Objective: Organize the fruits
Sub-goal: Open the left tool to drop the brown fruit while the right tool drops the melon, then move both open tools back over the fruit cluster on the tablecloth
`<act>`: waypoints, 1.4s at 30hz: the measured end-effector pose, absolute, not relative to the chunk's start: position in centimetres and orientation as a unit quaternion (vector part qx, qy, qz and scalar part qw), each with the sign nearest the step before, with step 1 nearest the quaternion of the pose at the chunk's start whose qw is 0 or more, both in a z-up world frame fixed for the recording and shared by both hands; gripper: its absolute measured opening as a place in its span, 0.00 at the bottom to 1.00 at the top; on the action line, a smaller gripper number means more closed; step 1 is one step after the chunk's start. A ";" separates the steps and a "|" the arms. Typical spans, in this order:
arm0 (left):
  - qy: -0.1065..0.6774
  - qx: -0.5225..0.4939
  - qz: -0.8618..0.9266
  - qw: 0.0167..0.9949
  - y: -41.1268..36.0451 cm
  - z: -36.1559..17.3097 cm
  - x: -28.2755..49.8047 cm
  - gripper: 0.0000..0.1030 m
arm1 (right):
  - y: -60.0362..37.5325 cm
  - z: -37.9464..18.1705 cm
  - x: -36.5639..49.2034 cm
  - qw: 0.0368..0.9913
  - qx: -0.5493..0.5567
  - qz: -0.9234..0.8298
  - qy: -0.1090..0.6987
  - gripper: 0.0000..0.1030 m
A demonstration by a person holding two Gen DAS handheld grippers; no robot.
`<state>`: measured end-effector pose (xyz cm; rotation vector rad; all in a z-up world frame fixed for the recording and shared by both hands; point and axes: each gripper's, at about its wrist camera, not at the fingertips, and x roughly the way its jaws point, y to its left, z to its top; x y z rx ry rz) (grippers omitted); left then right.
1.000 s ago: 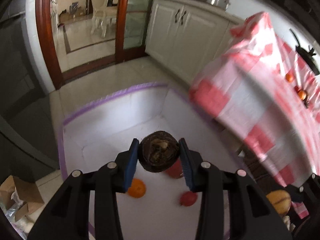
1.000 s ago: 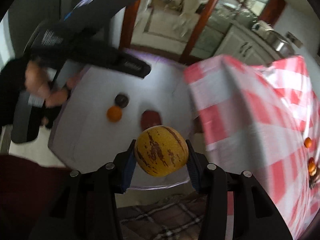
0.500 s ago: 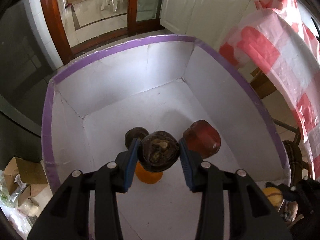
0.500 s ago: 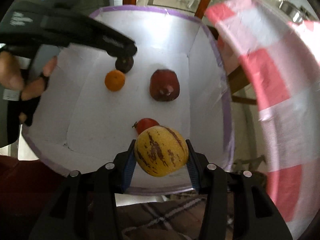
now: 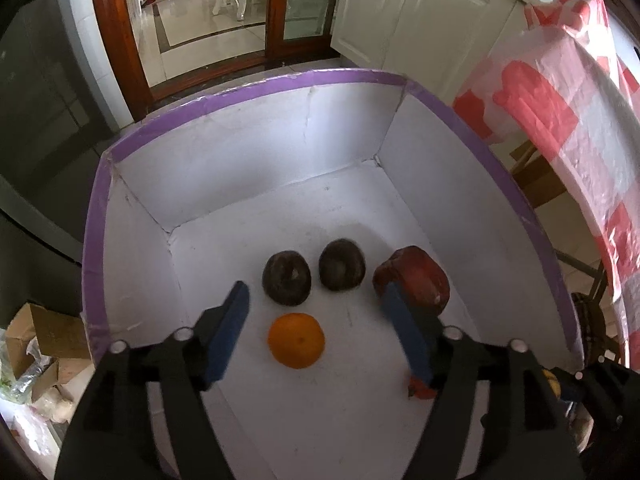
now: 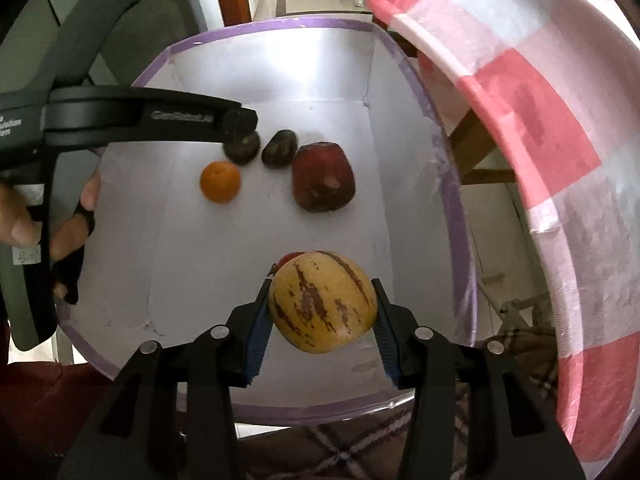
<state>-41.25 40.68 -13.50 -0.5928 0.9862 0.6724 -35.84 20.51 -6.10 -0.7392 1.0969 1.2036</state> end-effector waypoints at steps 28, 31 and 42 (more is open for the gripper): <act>0.335 -0.209 0.350 0.850 39.2 -4.2 -40.7 0.98 | 15.9 6.2 -33.6 0.698 -0.173 0.590 0.367 0.78; 0.306 -0.204 0.331 0.869 38.2 -1.5 -39.8 0.98 | 13.2 10.1 -31.1 0.742 -0.126 0.561 0.344 0.81; 0.270 -0.120 0.147 0.944 26.8 7.2 -28.2 0.98 | 1.1 14.3 -18.6 0.879 -0.016 0.334 0.340 0.85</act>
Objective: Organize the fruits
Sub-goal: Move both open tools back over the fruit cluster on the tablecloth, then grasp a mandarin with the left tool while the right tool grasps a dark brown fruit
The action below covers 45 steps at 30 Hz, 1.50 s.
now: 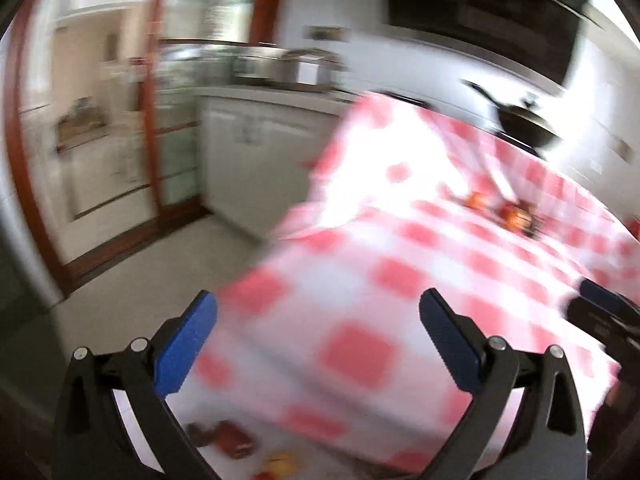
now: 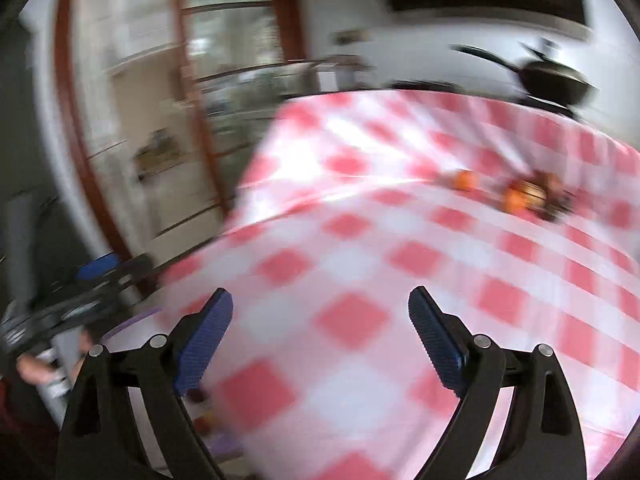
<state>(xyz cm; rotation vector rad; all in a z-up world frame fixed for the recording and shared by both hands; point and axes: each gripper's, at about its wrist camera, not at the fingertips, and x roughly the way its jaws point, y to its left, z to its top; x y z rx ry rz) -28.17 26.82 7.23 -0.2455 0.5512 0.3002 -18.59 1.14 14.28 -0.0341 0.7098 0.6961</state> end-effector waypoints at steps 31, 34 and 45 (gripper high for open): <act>0.394 -0.146 -0.051 0.906 11.7 1.5 0.8 0.98 | -8.6 1.3 18.3 0.861 -0.038 0.125 0.491 0.63; 0.405 -0.138 -0.053 0.902 11.3 1.5 2.2 0.98 | -7.9 1.1 18.8 0.863 -0.053 0.132 0.485 0.52; 0.413 -0.019 -0.023 0.910 3.7 2.0 14.6 0.87 | -11.9 1.0 19.4 0.866 0.062 0.130 0.480 0.41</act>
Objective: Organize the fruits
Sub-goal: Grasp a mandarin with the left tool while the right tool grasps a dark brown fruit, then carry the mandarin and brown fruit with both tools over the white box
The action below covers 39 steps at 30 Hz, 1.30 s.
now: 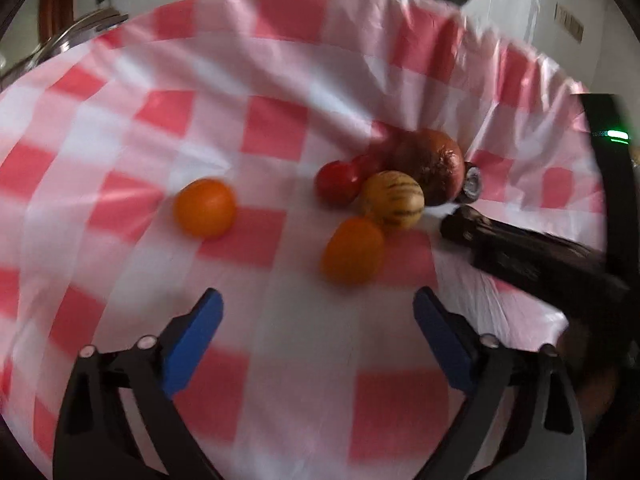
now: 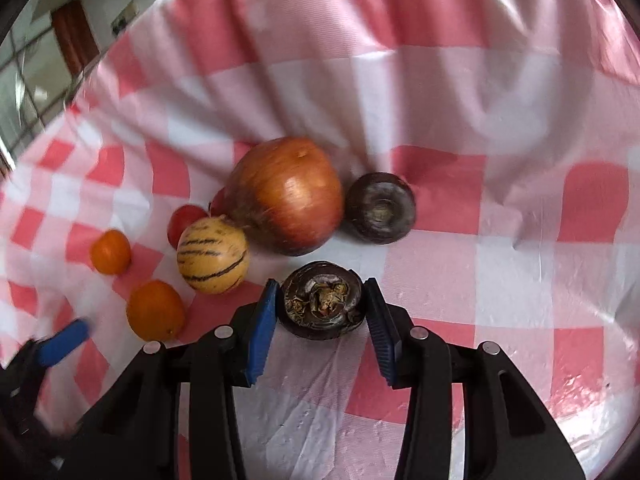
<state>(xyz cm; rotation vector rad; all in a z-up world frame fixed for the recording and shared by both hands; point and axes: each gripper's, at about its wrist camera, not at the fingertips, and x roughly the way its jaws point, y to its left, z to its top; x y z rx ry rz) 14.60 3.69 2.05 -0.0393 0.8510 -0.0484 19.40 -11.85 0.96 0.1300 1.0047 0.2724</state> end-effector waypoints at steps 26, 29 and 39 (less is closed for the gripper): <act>0.364 -0.113 0.051 0.923 9.7 4.3 3.3 0.34 | -10.5 3.2 15.8 0.879 0.005 0.105 0.465 0.41; 0.364 -0.136 0.067 0.919 11.6 4.1 1.2 0.34 | -8.0 5.5 12.6 0.886 -0.009 0.140 0.442 0.41; 0.333 -0.164 0.109 0.922 17.4 5.3 -6.9 0.34 | 0.3 8.5 2.0 0.872 -0.027 0.233 0.429 0.41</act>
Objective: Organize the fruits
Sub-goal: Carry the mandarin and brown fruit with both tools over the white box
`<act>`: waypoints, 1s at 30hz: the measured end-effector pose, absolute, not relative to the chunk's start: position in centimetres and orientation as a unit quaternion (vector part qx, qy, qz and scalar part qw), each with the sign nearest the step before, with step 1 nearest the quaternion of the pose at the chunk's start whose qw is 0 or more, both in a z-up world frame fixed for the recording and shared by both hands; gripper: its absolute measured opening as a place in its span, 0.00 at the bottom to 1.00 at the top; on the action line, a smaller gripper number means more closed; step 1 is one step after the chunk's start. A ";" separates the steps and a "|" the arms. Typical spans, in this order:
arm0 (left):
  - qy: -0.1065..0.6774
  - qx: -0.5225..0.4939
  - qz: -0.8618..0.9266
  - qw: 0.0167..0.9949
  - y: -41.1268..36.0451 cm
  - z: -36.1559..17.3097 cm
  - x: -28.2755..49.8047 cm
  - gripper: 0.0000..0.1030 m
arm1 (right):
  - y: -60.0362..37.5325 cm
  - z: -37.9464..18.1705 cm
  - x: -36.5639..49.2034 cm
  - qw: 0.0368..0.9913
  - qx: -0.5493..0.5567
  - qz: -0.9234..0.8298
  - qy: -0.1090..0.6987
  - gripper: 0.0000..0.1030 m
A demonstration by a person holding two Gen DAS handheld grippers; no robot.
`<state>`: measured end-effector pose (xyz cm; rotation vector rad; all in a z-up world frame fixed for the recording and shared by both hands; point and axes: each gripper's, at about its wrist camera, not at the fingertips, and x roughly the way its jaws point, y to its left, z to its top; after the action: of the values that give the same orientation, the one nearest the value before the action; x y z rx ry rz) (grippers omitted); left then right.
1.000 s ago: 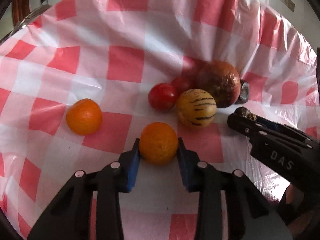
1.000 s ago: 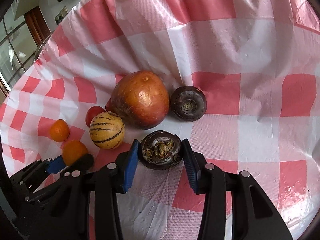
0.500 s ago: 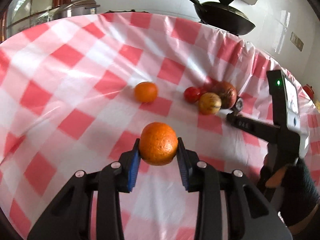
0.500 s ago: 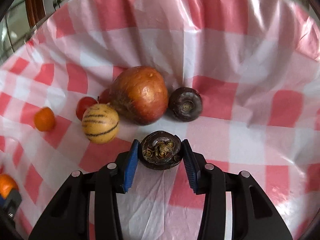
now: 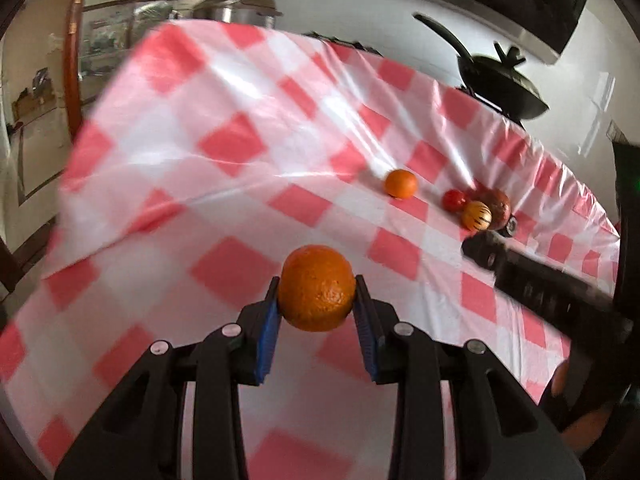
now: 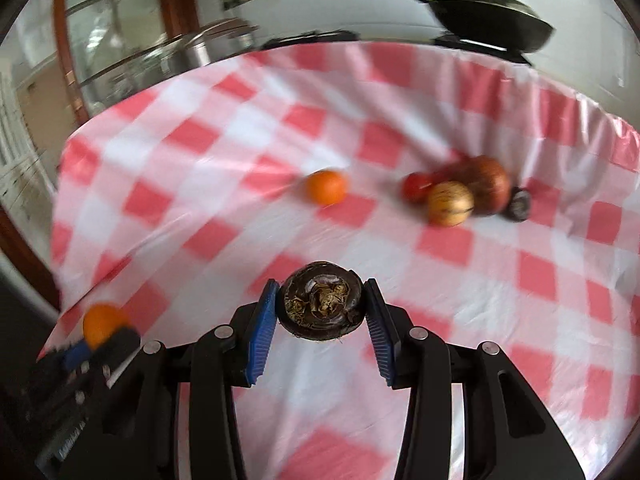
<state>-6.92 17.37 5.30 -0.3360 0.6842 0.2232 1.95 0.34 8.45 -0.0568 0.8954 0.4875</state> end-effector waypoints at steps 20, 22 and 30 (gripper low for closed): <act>0.261 -0.210 0.214 0.918 33.9 5.1 -28.2 0.34 | 14.0 10.6 -16.2 0.834 -0.153 0.361 0.389 0.41; 0.263 -0.209 0.223 0.915 34.9 4.4 -30.2 0.34 | 15.1 10.7 -18.1 0.827 -0.171 0.378 0.380 0.41; 0.303 -0.217 0.265 0.889 38.0 -0.3 -36.5 0.34 | 19.3 9.4 -26.0 0.785 -0.244 0.447 0.353 0.41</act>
<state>-36.49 38.04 -0.35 -0.4506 0.6299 0.5511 -25.99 19.35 9.44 -0.5257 0.7612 0.9637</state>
